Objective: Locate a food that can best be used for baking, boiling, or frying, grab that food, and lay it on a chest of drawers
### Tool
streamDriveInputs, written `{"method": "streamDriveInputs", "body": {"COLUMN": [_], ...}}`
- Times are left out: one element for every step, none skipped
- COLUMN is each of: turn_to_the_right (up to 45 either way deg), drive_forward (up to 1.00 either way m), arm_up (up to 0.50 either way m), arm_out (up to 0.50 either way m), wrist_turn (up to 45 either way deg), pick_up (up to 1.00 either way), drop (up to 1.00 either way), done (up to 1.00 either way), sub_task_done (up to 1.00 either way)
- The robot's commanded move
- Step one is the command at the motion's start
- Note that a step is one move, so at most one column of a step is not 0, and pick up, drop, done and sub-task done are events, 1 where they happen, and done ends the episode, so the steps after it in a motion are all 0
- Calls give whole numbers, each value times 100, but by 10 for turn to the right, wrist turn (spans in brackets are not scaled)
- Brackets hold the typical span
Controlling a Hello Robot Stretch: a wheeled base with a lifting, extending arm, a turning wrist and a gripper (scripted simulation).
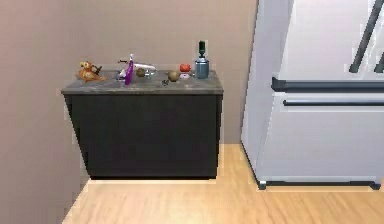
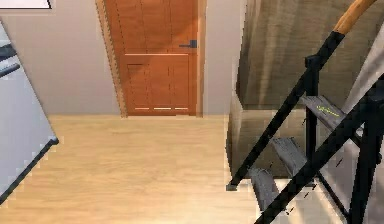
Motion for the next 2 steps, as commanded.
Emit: {"method": "streamDriveInputs", "body": {"turn_to_the_right": [-90,0], "drive_forward": [0,80], "arm_up": [0,0], "arm_out": [0,0], "wrist_turn": [0,0], "pick_up": [0,0], "drop": [0,0], "done": [0,0], "sub_task_done": [0,0]}}
